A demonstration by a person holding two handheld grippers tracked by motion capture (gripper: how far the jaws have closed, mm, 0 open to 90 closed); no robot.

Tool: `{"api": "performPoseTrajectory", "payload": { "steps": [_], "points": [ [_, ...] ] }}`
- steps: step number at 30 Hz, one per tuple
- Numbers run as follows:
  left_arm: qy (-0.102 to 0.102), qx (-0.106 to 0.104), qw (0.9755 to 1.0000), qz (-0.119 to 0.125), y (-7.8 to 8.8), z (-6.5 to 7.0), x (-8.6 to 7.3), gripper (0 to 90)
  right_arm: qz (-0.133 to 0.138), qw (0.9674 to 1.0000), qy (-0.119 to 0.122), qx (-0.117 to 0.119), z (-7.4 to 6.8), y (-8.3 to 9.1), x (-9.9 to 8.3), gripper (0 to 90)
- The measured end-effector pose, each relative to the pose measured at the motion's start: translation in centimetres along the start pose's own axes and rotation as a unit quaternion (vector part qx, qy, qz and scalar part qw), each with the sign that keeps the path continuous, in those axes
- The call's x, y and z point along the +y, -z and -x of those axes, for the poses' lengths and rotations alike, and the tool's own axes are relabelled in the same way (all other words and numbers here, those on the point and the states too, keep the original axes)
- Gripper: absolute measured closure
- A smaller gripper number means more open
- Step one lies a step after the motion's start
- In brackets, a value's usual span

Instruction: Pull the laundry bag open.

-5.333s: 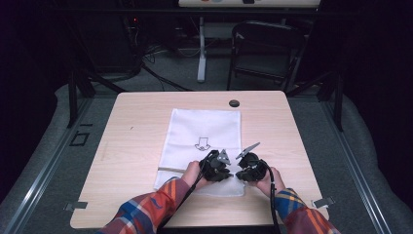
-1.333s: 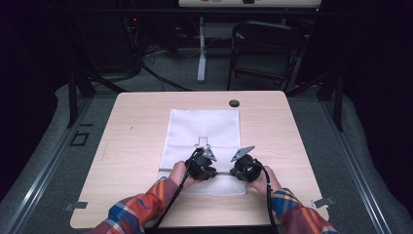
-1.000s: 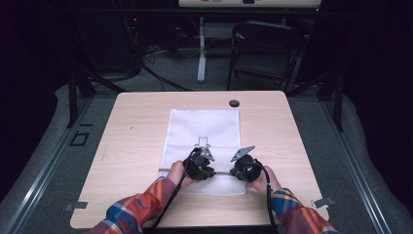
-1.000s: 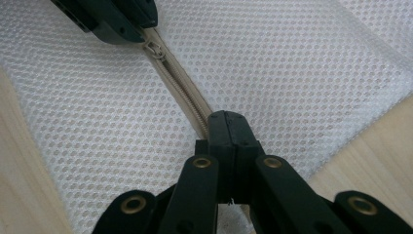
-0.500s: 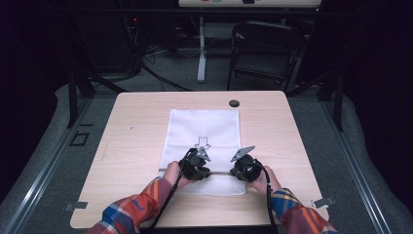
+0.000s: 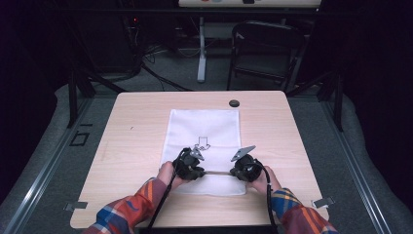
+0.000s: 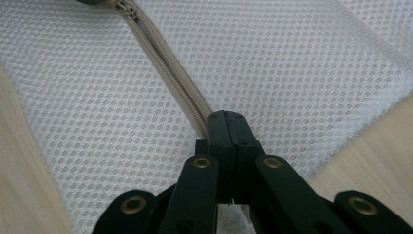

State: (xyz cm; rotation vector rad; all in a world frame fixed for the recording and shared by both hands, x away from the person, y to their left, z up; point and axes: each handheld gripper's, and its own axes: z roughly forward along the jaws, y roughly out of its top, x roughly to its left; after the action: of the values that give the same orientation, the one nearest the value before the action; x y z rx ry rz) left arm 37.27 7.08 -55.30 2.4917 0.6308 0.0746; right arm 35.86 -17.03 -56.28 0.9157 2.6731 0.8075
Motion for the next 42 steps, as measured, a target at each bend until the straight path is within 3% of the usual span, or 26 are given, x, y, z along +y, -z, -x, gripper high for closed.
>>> {"api": "performPoseTrajectory", "payload": {
  "steps": [42],
  "points": [
    [0.038,0.024,0.999,-0.005,2.7,-1.7,-3.2,80.8,-0.003,1.0,0.003,-0.002,0.0,0.0,0.0,90.0]
  ]
}}
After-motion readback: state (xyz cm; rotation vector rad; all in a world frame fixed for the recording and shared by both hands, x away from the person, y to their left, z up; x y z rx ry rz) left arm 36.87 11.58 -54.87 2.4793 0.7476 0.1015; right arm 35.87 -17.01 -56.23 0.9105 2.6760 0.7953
